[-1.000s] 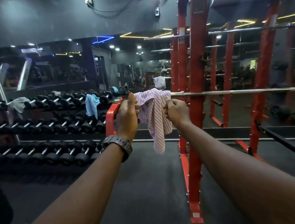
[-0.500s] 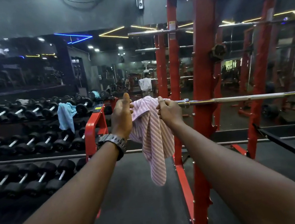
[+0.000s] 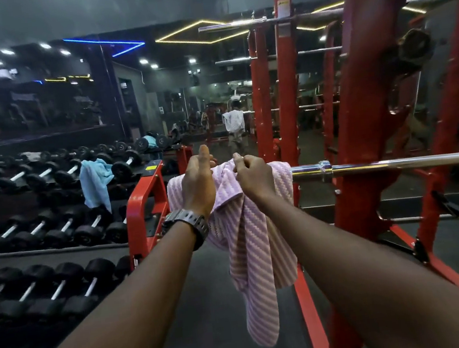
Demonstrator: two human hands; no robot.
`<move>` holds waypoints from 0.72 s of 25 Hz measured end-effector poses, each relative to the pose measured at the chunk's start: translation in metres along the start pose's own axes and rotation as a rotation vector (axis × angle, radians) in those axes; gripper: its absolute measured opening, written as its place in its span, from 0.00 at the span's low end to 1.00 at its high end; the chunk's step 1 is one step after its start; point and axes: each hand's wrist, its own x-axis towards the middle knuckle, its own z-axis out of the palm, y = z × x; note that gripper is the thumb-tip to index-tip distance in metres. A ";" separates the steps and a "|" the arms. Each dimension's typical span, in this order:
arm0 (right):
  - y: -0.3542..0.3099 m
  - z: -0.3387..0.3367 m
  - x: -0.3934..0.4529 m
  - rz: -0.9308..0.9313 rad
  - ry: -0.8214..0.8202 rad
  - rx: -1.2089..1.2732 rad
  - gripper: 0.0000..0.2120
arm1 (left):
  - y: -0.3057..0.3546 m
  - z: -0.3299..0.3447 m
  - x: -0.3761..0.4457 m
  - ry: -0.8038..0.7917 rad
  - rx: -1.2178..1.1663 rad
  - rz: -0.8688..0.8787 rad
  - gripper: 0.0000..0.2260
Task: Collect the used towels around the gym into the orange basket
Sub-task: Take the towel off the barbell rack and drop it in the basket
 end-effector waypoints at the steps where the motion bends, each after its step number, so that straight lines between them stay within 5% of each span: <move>1: 0.002 0.006 0.008 -0.033 0.039 -0.092 0.20 | -0.007 0.002 0.012 0.008 0.001 0.007 0.22; 4: 0.005 0.022 0.025 -0.162 0.063 -0.547 0.35 | -0.020 0.004 0.041 0.045 0.028 0.059 0.21; 7: 0.009 0.040 0.039 -0.072 -0.262 -0.744 0.51 | -0.029 0.005 0.057 0.086 0.058 0.121 0.20; 9: 0.024 0.049 0.038 -0.125 -0.306 -0.901 0.41 | -0.034 0.005 0.061 0.080 0.068 0.133 0.23; 12: 0.040 0.044 0.041 -0.345 -0.033 -0.948 0.17 | -0.039 0.004 0.059 0.068 0.081 0.118 0.27; 18: 0.009 -0.013 0.042 -0.387 0.146 -0.598 0.17 | -0.002 0.004 0.040 0.052 0.104 0.163 0.34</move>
